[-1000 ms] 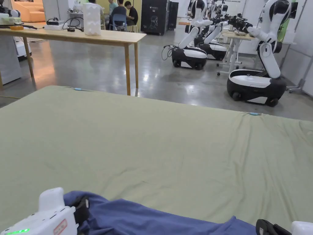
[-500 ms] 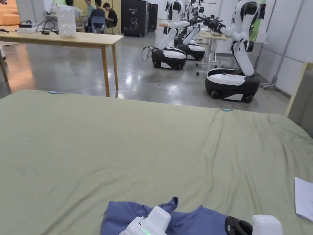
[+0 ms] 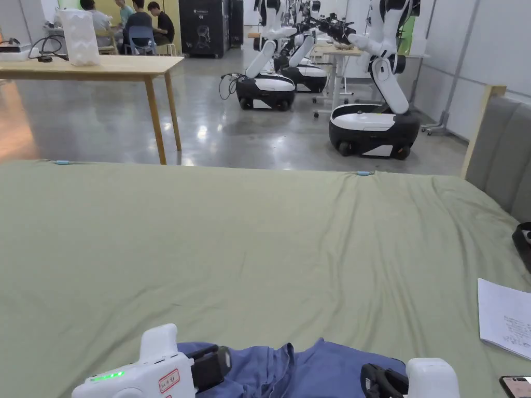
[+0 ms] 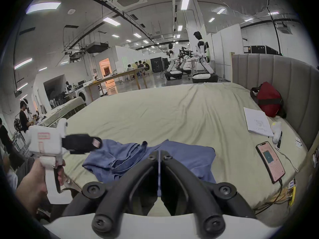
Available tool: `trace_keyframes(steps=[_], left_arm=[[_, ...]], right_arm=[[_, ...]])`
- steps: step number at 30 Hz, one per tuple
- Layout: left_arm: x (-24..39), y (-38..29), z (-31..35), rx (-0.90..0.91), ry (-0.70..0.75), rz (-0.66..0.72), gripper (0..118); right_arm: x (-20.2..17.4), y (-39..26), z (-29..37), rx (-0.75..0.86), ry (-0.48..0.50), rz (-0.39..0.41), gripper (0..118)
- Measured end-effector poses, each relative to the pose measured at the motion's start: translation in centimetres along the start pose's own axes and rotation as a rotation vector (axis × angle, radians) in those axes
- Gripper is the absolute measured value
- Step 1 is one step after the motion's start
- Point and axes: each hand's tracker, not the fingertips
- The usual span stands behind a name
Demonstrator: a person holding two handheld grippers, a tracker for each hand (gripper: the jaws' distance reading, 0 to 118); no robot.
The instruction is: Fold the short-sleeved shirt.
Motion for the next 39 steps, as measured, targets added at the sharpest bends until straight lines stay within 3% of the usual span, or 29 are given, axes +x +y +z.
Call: trace_keyframes(steps=[1,5,10,18,19,20,21,22,27,30,32,33,35,36,37,39], left_arm=[[-0.1,-0.5,-1.3,-0.027,-0.033,0.007,12],[3.3,-3.2,-5.1,-0.111,-0.140,-0.040,12],[6.6,-5.2,-8.1,-0.176,-0.105,-0.141,12],[3.2,-2.0,0.6,0.041,-0.115,-0.098,13],[1.9,-1.6,1.9,0.077,-0.100,-0.080,24],[0.1,-1.3,3.1,0.097,-0.092,-0.061,60],[-2.3,-1.0,3.0,0.084,-0.080,-0.057,106],[-4.5,-1.1,3.5,0.058,-0.038,-0.024,117],[-11.7,-2.4,5.1,0.069,-0.122,0.275,118],[-14.5,-3.4,2.2,0.003,-0.295,0.521,118],[-13.7,-4.3,0.0,0.036,-0.509,0.575,118],[-9.9,-4.5,1.7,0.020,-0.557,0.582,117],[-5.9,-4.9,1.4,-0.027,-0.536,0.559,107],[-4.6,-4.8,1.8,-0.009,-0.463,0.504,83],[-8.5,-4.1,-1.7,0.002,-0.406,0.490,19],[-11.0,-3.5,-4.0,-0.046,-0.242,0.584,14]], right_arm=[[0.0,0.0,-0.1,-0.001,0.002,-0.002,3],[0.4,-0.2,-0.4,-0.006,0.002,-0.023,3],[0.5,-0.2,-0.1,-0.010,-0.005,-0.021,3],[0.2,-0.4,-0.4,-0.025,0.002,-0.015,3],[0.0,-0.4,-0.5,-0.022,0.006,-0.012,3],[-0.3,-0.3,-0.6,-0.020,0.014,-0.012,3],[-0.5,-0.3,-0.7,-0.020,0.022,-0.011,3],[-0.8,-0.2,-0.9,-0.022,0.029,-0.009,3],[-2.0,-0.2,-1.8,-0.038,0.055,-0.007,3],[-2.4,-0.2,-2.0,-0.045,0.062,-0.009,3],[-2.5,-0.1,-1.9,-0.046,0.054,0.003,3],[-2.4,-0.1,-1.9,-0.047,0.052,0.003,3],[-2.4,0.1,-1.7,-0.047,0.043,0.000,3],[-2.3,0.2,-1.6,-0.048,0.035,0.001,3],[-2.2,0.3,-1.5,-0.048,0.030,0.000,3],[-2.0,0.2,-1.5,-0.046,0.026,-0.003,3]])
